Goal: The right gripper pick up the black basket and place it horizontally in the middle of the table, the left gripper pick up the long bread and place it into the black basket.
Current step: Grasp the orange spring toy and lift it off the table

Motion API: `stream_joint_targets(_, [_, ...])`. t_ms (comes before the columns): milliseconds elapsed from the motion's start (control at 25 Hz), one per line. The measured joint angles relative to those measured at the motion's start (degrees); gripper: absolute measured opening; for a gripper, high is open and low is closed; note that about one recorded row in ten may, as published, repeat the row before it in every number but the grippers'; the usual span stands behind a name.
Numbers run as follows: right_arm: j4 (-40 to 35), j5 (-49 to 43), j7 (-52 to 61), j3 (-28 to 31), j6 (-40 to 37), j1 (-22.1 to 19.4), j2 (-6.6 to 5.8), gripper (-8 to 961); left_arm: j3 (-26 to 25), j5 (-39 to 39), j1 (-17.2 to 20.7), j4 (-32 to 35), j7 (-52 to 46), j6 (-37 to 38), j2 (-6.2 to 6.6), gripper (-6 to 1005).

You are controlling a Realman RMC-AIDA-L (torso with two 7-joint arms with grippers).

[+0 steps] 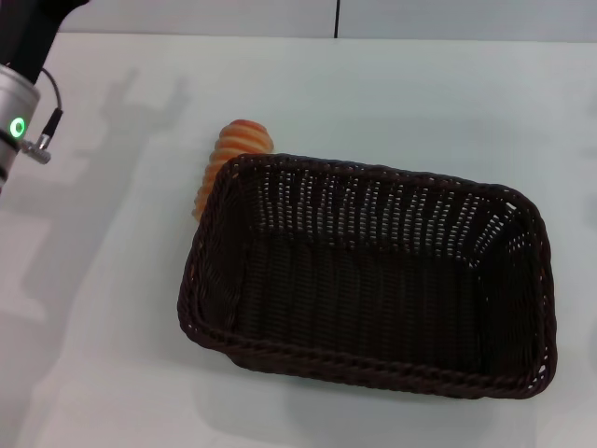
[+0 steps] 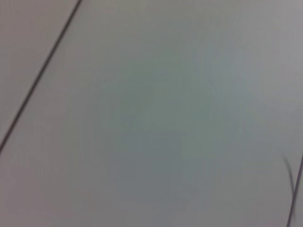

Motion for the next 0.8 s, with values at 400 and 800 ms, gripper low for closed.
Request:
stream_joint_targets(400, [8.13, -4.10, 9.76, 2.40, 0.34, -0.91, -0.03, 331, -0.80, -0.03, 3.91, -30.48, 6.41, -51.89, 2.81, 817])
stream_joint_targets(800, [11.15, -4.09, 9.85, 7.64, 9.71, -0.30, 0.11, 332, -8.01, -0.72, 0.48, -46.85, 22.97, -90.28, -2.60, 816])
